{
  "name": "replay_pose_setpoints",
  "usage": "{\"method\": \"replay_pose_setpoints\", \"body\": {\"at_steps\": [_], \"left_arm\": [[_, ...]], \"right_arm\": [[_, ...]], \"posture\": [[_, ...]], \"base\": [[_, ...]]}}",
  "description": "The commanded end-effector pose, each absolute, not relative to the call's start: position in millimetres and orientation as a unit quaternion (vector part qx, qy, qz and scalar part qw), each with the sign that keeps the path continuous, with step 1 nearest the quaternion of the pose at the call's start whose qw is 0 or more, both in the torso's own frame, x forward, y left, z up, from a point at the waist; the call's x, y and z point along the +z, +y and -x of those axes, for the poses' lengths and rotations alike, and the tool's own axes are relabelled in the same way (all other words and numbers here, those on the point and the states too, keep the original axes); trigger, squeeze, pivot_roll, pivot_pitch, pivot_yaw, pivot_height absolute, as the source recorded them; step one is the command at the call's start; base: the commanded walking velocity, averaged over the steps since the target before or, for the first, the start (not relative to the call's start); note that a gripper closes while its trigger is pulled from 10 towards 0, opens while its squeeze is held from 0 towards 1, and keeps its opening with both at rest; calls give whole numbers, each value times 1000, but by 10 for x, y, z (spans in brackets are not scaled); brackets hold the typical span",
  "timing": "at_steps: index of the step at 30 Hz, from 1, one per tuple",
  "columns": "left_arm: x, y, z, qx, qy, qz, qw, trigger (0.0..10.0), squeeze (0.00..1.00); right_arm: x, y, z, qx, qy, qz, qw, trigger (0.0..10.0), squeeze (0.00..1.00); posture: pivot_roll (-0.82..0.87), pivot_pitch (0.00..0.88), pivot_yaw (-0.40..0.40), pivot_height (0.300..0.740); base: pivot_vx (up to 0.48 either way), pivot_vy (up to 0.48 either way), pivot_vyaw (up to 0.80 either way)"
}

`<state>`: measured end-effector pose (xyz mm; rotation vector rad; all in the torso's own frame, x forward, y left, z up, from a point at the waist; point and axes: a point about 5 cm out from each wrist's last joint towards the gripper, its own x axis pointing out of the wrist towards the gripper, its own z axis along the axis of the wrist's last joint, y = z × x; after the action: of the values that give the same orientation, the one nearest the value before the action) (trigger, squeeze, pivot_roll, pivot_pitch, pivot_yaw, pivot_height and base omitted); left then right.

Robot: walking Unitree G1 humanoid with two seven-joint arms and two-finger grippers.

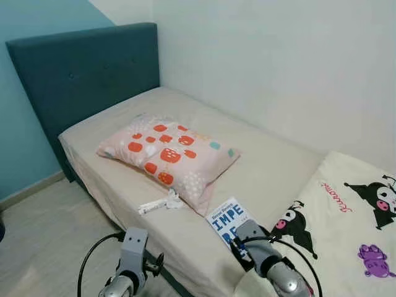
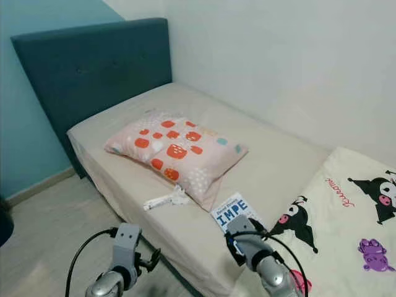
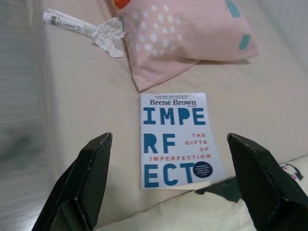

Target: Clean up the room

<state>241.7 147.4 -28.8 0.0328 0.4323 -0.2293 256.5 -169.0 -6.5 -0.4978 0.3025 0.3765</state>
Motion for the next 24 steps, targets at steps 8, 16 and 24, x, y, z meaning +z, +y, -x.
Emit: {"method": "replay_pose_setpoints", "body": {"at_steps": [8,16,24], "left_arm": [[-159,1648,-2412,-113,167,-55,978,10000,0],[19,1735,-2298,-119,123,-48,984,10000,0],[-10,1659,-2223,-115,132,-33,984,10000,0]], "right_arm": [[-54,-1540,-2519,217,128,258,933,10000,0],[51,-1473,-2384,247,90,268,927,10000,0],[88,-1465,-2320,267,85,296,913,10000,0]], "posture": [[-137,23,-42,740],[-141,22,-16,740],[-150,60,-38,740]], "base": [[0,0,0],[0,0,0],[0,0,0]]}}
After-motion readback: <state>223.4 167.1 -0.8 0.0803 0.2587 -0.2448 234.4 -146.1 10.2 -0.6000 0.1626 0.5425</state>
